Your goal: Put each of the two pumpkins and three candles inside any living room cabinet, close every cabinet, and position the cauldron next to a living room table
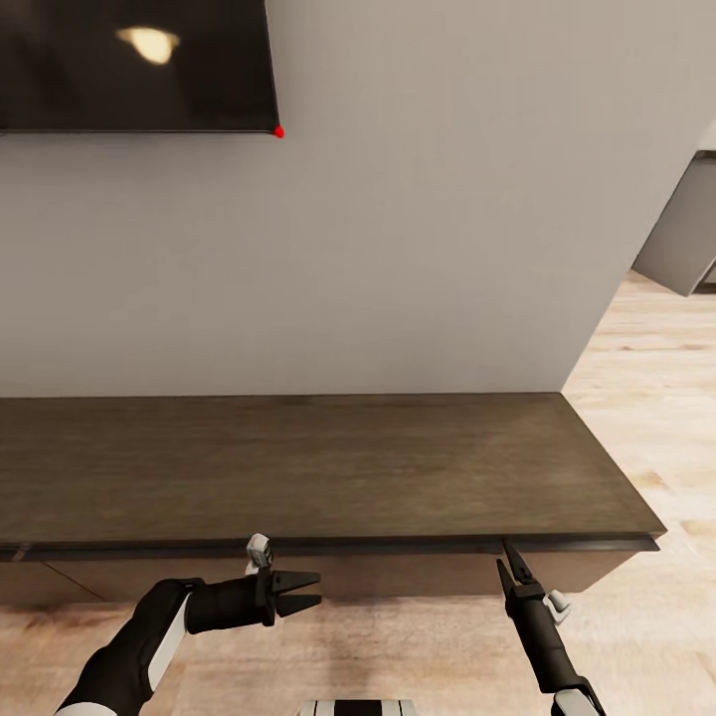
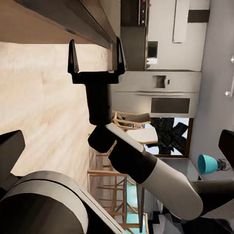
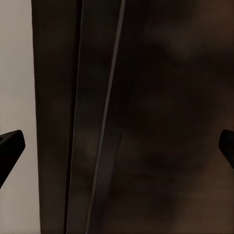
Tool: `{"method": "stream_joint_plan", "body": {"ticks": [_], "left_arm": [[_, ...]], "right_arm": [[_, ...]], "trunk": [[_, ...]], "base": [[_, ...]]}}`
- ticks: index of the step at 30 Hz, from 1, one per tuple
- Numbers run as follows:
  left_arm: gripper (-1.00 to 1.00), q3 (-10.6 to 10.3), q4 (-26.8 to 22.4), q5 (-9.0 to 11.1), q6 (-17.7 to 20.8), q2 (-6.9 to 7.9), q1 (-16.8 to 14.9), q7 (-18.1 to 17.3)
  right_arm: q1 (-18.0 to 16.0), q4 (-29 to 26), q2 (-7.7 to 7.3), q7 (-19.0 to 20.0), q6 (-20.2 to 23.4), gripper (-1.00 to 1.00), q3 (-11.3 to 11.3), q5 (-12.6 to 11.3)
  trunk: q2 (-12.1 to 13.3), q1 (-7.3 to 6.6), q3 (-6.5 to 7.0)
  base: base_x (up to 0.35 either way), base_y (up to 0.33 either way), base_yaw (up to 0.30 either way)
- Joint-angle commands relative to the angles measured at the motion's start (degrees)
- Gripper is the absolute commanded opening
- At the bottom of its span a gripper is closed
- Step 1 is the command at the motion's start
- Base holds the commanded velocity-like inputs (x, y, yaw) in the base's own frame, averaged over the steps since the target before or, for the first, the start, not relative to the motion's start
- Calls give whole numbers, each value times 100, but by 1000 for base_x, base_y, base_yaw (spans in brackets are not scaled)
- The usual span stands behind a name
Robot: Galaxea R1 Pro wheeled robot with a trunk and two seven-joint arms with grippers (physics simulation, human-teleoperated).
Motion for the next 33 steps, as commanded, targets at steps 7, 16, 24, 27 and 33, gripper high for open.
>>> {"method": "stream_joint_plan", "body": {"ticks": [7, 16, 24, 27, 33], "left_arm": [[100, -1, -1, 14, 59, 1, -3, -12], [100, 4, -1, 19, 57, 4, -2, -12], [100, 8, 3, 17, 57, 7, -2, -12], [100, 8, 1, 17, 57, 9, -2, -12], [100, 8, 2, 17, 57, 10, -2, -12]], "right_arm": [[-3, 4, -1, 10, 33, 100, 6, -49], [-3, 4, -1, 3, 24, 100, 6, -42], [-3, 4, -1, -12, 16, 100, 6, -35], [-3, 4, -1, -12, 10, 100, 6, -27], [-3, -3, -1, -20, -15, 100, 6, -10]], "trunk": [[-2, -1, -4], [-2, -1, -4], [-2, -1, -4], [-2, -1, -4], [-2, -1, -4]], "base": [[9, 0, 0], [53, 0, 0], [14, 0, 0], [0, 0, 0], [0, 0, 0]]}}
